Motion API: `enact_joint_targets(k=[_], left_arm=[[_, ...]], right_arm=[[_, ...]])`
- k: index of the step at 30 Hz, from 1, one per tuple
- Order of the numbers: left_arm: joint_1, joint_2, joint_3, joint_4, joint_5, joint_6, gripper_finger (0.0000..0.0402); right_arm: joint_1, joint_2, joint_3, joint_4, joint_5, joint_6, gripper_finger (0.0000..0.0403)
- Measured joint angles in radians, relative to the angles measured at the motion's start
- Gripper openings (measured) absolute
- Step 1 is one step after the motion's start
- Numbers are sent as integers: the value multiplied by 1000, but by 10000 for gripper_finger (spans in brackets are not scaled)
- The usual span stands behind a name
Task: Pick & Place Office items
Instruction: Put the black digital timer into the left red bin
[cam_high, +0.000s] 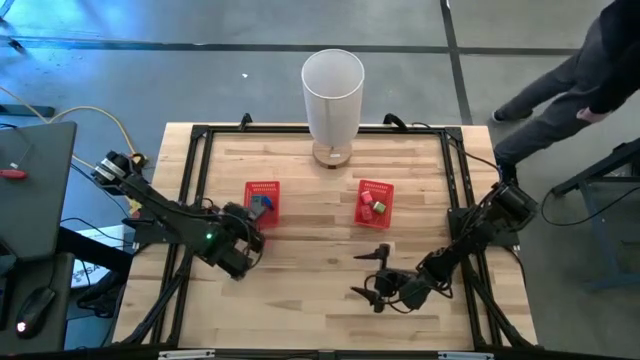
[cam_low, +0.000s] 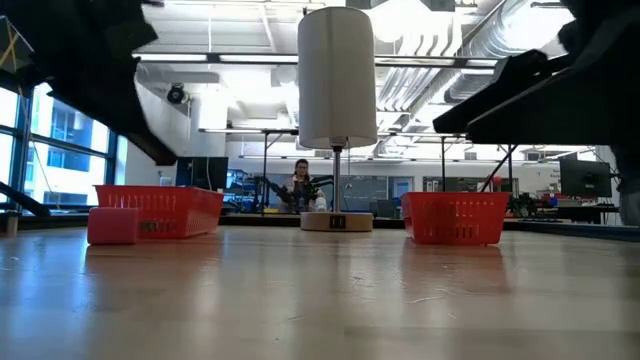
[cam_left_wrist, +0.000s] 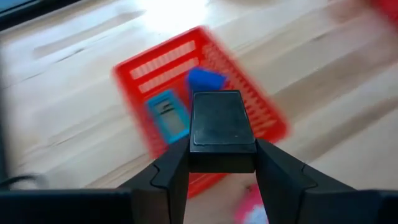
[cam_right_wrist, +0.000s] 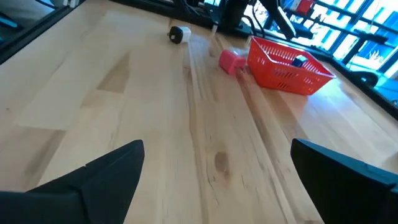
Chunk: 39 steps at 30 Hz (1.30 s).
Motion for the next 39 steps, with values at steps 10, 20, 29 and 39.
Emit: enact_joint_targets(k=[10, 20, 29, 39], left_arm=[[92, 58, 0, -75, 91, -11, 141], [152, 70, 0, -66, 94, 40, 141], [163, 70, 0, -46, 96, 60, 141], [218, 70, 0, 30, 107, 141, 141]], right_arm=[[-43, 0, 0, -16, -90, 50, 394], [-44, 1, 0, -22, -104, 72, 394], [-53, 1, 0, -24, -105, 71, 394], [-52, 1, 0, -30, -106, 64, 394]])
